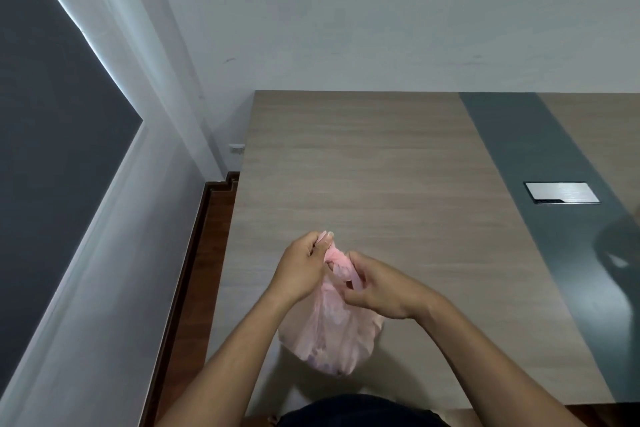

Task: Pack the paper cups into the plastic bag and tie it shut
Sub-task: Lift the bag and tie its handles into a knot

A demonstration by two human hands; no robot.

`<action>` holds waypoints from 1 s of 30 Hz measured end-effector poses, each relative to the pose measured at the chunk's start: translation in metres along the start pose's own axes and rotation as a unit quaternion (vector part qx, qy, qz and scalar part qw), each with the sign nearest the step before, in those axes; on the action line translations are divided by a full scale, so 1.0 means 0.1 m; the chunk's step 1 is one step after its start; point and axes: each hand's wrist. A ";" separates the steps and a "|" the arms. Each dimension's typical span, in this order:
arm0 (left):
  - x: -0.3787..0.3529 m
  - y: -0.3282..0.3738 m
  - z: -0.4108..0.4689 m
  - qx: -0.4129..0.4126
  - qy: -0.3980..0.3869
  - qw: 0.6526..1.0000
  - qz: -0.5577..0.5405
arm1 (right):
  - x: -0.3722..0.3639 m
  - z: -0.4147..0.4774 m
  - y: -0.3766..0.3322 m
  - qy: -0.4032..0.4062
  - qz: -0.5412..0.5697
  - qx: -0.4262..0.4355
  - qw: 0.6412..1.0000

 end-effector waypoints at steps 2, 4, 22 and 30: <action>-0.02 -0.06 0.02 0.021 -0.012 1.000 -0.008 | -0.06 0.04 0.03 0.044 -0.011 0.015 0.999; -0.03 -0.09 0.03 0.035 -0.021 0.999 -0.021 | -0.11 0.07 0.07 0.092 0.007 0.033 0.995; -0.14 -0.25 0.03 0.143 0.035 0.989 -0.027 | -0.21 0.36 0.48 0.292 -0.182 0.092 0.934; 0.03 -0.42 0.16 0.149 0.127 0.978 0.075 | -0.15 0.36 0.78 0.304 -0.249 -0.025 0.919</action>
Point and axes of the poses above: each hand's wrist, its own z-axis towards the middle knuckle, its own x-axis out of the back of the hand, y = z × x, and after that the axes turned 2 degrees about -x, right-handed
